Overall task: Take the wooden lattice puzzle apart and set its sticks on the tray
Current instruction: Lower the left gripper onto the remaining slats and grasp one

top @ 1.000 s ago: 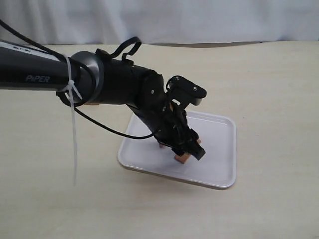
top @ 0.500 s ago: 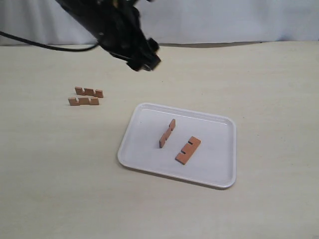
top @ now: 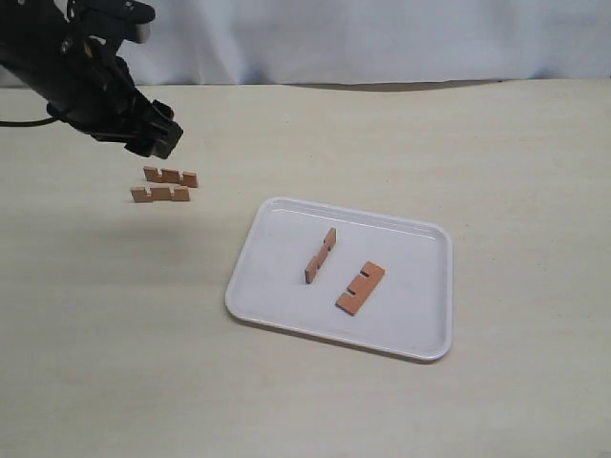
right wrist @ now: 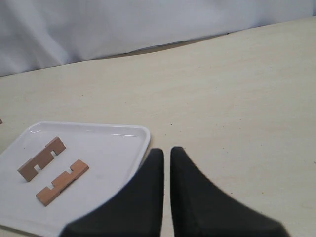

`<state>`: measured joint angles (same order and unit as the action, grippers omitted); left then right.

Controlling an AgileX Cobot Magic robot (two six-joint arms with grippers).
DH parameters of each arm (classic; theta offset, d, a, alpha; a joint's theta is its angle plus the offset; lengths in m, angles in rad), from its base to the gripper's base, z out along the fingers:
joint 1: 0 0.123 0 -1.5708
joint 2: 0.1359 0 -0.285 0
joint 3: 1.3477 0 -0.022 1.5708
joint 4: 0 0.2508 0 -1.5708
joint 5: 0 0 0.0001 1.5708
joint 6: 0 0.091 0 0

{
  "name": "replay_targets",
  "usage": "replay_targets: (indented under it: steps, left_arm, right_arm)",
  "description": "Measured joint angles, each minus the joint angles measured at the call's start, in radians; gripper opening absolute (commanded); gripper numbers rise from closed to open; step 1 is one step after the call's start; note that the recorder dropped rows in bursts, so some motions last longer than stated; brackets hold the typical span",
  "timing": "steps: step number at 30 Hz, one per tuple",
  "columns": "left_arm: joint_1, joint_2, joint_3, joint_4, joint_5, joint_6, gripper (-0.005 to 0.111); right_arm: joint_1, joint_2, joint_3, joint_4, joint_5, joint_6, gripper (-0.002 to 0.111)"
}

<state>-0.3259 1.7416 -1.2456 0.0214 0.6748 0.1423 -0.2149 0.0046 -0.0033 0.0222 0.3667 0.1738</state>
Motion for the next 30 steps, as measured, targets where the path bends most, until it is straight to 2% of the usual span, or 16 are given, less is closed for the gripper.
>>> replay_targets:
  steps: [8,15,17,20,26,30]
  left_arm:
    - [0.000,0.052,0.013,0.005,-0.020,0.105,0.071]
    - [0.000,0.055,0.017,-0.027,-0.190,0.117,0.071]
    - [0.000,0.065,0.008,-0.029,-0.195,0.153,0.065]
    - [0.000,0.096,-0.042,-0.028,-0.124,0.232,0.058]
    - [0.000,0.190,-0.206,-0.028,0.105,0.376,0.064]
    - [0.000,0.248,-0.240,-0.028,0.219,0.495,0.063]
  right_arm:
    - [0.000,0.000,0.000,0.000,0.000,0.000,0.004]
    - [0.000,0.000,0.000,0.000,0.000,0.000,0.004]
    - [0.000,0.000,0.000,0.000,0.000,0.000,0.004]
    - [0.000,0.000,0.000,0.000,0.000,0.000,0.004]
    - [0.000,0.000,0.000,0.000,0.000,0.000,0.004]
    - [0.000,0.000,0.000,0.000,0.000,0.000,0.004]
